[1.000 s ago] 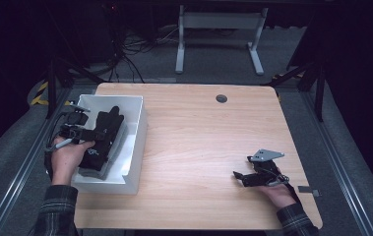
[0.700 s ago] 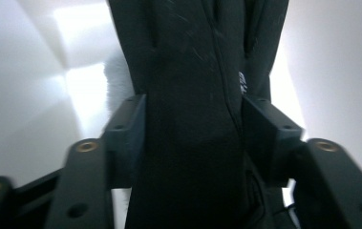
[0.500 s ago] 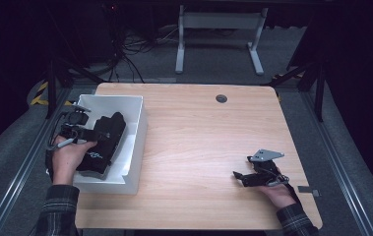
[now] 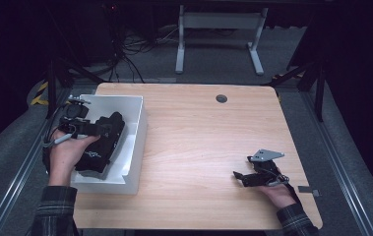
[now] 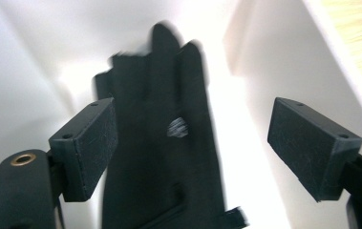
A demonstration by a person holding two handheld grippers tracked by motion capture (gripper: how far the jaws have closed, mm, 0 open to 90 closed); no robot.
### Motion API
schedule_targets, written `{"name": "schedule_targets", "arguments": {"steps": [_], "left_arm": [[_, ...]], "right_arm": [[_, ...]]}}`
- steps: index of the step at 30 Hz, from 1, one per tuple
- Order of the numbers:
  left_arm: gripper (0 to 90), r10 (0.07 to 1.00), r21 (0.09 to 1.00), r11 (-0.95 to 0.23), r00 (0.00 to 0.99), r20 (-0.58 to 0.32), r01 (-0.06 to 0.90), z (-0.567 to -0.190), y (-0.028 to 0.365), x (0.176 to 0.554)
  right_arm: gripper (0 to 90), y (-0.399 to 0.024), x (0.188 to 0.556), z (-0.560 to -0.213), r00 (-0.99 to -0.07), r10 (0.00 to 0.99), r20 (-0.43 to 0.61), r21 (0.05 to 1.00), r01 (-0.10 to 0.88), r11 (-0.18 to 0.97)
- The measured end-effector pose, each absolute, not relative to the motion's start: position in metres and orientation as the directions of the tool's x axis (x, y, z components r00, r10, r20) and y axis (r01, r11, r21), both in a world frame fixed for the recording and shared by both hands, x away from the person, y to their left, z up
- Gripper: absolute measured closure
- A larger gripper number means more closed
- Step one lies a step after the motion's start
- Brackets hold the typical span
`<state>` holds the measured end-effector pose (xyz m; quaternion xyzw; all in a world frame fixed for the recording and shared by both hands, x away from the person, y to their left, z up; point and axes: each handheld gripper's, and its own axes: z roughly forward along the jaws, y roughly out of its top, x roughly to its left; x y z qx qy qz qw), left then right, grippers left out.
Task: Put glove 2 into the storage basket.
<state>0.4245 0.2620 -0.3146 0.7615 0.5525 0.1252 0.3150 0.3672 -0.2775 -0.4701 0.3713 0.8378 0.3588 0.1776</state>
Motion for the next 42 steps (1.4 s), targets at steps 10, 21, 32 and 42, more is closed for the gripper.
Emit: {"name": "schedule_targets", "arguments": {"steps": [10,21,32,42], "left_arm": [[17.9,0.848,0.673,-0.253,0.494,-0.192,0.696,-0.308,0.213,0.417],[17.7,0.764,0.696,-0.326,0.612,-0.205,0.64,-0.316,0.154,0.404],[17.8,0.679,0.71,-0.396,0.706,-0.2,0.582,-0.334,0.101,0.388],[17.8,0.63,0.696,-0.458,0.755,-0.185,0.553,-0.368,0.059,0.374]], "right_arm": [[15.4,-0.278,0.367,-0.47,-0.661,0.75,-0.031,0.733,0.495,0.467],[15.4,-0.277,0.367,-0.47,-0.661,0.75,-0.03,0.734,0.495,0.466],[15.5,-0.278,0.367,-0.47,-0.661,0.749,-0.031,0.733,0.494,0.467],[15.5,-0.278,0.367,-0.47,-0.663,0.748,-0.029,0.735,0.493,0.466]]}}
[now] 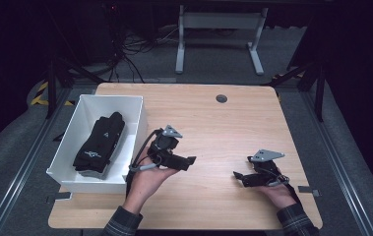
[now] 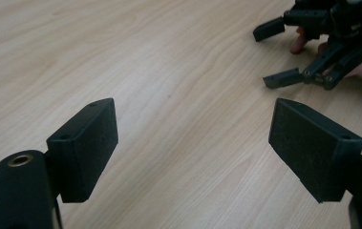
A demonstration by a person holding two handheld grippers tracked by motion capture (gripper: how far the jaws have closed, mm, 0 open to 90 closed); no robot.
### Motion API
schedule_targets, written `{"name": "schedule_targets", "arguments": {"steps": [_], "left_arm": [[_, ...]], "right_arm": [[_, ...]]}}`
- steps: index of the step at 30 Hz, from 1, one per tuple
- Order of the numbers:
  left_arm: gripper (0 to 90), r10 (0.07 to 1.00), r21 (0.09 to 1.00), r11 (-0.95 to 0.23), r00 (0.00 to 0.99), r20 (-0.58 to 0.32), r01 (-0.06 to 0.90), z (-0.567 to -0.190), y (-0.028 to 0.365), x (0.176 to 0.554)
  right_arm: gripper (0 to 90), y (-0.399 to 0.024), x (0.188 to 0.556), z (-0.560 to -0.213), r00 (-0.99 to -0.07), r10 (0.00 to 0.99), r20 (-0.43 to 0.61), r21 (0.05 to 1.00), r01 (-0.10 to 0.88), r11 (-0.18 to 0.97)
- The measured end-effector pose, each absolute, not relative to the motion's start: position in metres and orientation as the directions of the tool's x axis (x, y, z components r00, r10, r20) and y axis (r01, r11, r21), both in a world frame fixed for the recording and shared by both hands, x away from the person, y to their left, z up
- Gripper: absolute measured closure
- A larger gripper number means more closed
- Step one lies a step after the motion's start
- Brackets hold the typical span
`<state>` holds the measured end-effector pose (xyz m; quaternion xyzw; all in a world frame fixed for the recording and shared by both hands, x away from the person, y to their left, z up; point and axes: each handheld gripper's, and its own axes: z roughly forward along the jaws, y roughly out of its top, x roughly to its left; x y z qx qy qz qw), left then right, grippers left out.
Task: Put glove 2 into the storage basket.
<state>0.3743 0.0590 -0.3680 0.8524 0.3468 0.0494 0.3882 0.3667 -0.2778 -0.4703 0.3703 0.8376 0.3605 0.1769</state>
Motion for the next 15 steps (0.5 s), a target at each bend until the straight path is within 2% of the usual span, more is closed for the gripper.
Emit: {"name": "schedule_targets", "arguments": {"steps": [8,15], "left_arm": [[17.4,0.622,0.651,-0.517,0.767,-0.161,0.556,-0.413,0.041,0.371],[17.4,0.636,0.612,-0.567,0.765,-0.099,0.551,-0.448,0.034,0.372]], "right_arm": [[15.5,-0.278,0.366,-0.47,-0.662,0.748,-0.031,0.733,0.494,0.468],[15.6,-0.278,0.366,-0.47,-0.662,0.749,-0.031,0.733,0.494,0.467]]}}
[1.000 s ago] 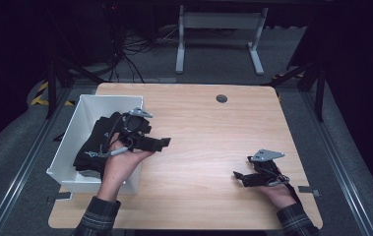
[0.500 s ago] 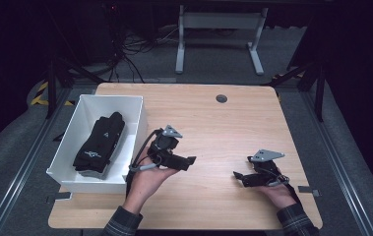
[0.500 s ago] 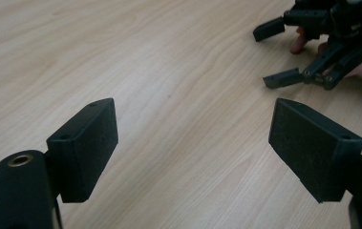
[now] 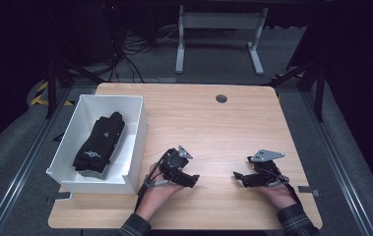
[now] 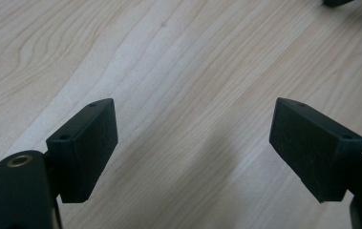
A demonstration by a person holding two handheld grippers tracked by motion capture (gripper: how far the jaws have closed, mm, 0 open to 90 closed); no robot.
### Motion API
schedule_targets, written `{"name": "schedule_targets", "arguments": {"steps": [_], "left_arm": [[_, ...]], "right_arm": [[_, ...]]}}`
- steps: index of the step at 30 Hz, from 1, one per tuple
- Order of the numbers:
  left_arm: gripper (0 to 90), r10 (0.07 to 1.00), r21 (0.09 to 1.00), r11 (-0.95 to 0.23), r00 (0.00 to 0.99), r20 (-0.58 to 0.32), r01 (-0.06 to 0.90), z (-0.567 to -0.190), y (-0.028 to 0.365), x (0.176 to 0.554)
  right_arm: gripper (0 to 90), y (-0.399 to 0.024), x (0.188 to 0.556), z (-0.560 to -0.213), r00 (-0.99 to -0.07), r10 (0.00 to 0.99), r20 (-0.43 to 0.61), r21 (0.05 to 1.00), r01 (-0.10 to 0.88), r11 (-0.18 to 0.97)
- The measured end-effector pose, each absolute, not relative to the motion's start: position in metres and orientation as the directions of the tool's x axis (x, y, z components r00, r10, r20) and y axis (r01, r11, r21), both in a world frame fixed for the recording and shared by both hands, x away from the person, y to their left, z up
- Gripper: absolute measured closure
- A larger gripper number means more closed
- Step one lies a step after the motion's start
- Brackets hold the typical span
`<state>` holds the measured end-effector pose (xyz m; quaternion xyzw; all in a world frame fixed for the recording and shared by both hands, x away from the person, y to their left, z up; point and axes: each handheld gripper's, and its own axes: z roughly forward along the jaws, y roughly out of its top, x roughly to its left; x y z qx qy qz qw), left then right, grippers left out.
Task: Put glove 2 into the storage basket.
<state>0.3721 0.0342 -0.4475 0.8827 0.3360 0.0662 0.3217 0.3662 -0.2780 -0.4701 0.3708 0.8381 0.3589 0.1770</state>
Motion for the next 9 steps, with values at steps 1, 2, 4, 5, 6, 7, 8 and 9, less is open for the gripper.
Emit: {"name": "schedule_targets", "arguments": {"steps": [1,2,4,5,6,7,8,9], "left_arm": [[17.4,0.636,0.608,-0.57,0.765,-0.1,0.553,-0.451,0.034,0.373],[17.4,0.639,0.606,-0.568,0.763,-0.101,0.556,-0.452,0.034,0.372],[17.5,0.638,0.602,-0.577,0.765,-0.089,0.552,-0.457,0.033,0.372],[17.5,0.636,0.591,-0.585,0.767,-0.09,0.555,-0.458,0.032,0.372],[17.6,0.636,0.593,-0.587,0.768,-0.083,0.551,-0.46,0.032,0.372],[17.3,0.638,0.598,-0.586,0.766,-0.074,0.546,-0.46,0.031,0.371],[17.4,0.638,0.598,-0.586,0.766,-0.074,0.546,-0.46,0.031,0.371],[17.4,0.638,0.599,-0.59,0.767,-0.066,0.541,-0.461,0.03,0.37]], "right_arm": [[15.5,-0.278,0.366,-0.47,-0.662,0.749,-0.03,0.733,0.495,0.467],[15.6,-0.278,0.366,-0.47,-0.663,0.748,-0.029,0.734,0.494,0.466],[15.5,-0.278,0.366,-0.47,-0.663,0.748,-0.03,0.733,0.494,0.468],[15.5,-0.278,0.366,-0.47,-0.662,0.749,-0.03,0.733,0.495,0.467],[15.5,-0.278,0.366,-0.47,-0.662,0.749,-0.03,0.733,0.494,0.467],[15.6,-0.278,0.366,-0.47,-0.662,0.749,-0.03,0.733,0.495,0.467],[15.6,-0.278,0.366,-0.47,-0.662,0.749,-0.03,0.733,0.495,0.467],[15.6,-0.278,0.366,-0.47,-0.662,0.749,-0.03,0.733,0.494,0.467]]}}
